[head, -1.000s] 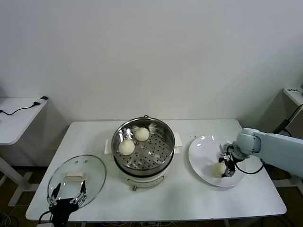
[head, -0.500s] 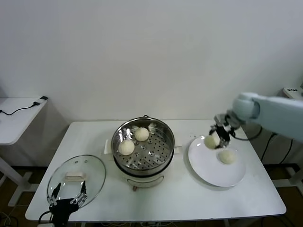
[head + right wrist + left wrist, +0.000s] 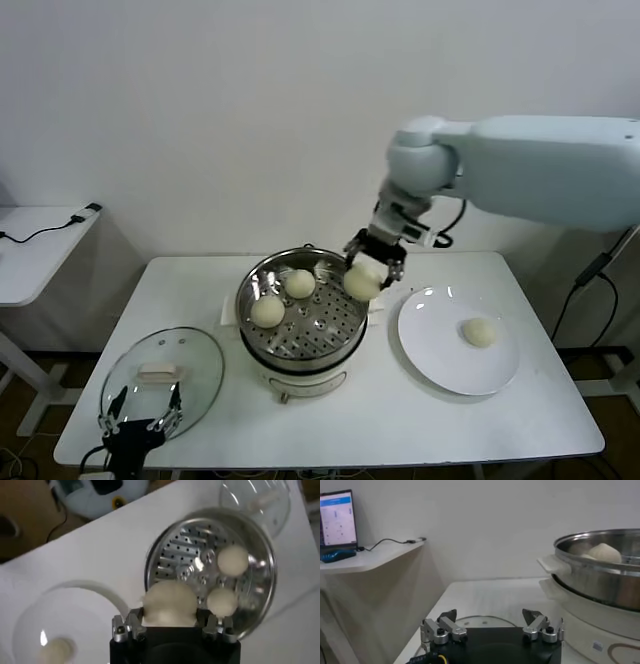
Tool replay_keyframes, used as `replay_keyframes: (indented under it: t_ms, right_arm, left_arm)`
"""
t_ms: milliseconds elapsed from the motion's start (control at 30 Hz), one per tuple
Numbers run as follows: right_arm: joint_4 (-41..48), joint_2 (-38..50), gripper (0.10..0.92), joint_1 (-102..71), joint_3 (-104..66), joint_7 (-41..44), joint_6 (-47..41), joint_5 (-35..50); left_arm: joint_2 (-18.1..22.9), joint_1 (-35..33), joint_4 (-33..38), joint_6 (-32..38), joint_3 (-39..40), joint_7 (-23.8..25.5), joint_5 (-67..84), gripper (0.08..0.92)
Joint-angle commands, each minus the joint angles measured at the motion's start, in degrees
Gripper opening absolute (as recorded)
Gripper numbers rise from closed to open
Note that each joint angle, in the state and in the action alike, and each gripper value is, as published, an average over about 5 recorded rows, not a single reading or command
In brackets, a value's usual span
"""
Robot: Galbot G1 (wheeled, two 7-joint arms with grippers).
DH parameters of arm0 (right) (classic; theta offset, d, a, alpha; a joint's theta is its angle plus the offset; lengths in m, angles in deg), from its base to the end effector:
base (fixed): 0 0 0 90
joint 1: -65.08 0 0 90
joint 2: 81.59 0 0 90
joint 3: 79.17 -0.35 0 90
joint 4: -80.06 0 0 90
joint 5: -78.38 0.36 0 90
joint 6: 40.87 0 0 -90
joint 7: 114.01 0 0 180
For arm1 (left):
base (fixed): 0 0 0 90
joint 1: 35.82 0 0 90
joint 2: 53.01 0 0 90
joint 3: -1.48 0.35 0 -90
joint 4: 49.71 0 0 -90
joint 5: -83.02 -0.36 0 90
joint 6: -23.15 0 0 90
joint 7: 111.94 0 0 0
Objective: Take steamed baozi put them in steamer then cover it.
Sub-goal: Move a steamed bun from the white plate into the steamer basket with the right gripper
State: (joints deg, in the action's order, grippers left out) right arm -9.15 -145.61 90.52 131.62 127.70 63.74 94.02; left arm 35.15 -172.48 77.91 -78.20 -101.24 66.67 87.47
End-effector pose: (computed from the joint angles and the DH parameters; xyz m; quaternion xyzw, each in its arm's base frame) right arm 0.4896 0.1225 0.0289 0.6620 -0.1757 0.7254 0.0679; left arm 0.0977 0.0669 -0.2903 0.0906 -0.9802 -0.0421 0.1711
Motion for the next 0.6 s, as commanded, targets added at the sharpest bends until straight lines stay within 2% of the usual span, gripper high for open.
replay_keyframes:
  t_ms: [33, 333, 600]
  right_arm:
    - [3.8, -15.1, 0.687, -10.4, -4.0, -3.4, 9.1, -16.0]
    - [8.6, -17.8, 0.687, -18.9, -3.3, -7.4, 6.9, -22.7]
    - [10.9, -18.0, 0.687, -22.0, -3.0, -10.1, 4.8, -23.1]
  left_arm:
    - [0.1, -0.1, 0.0, -0.1, 0.0, 0.0, 0.1, 0.823]
    - [0.3, -0.7, 0.0, 0.3, -0.3, -0.1, 0.4, 0.823]
    - [0.3, -1.1, 0.0, 0.7, -0.2, -0.2, 0.4, 0.823]
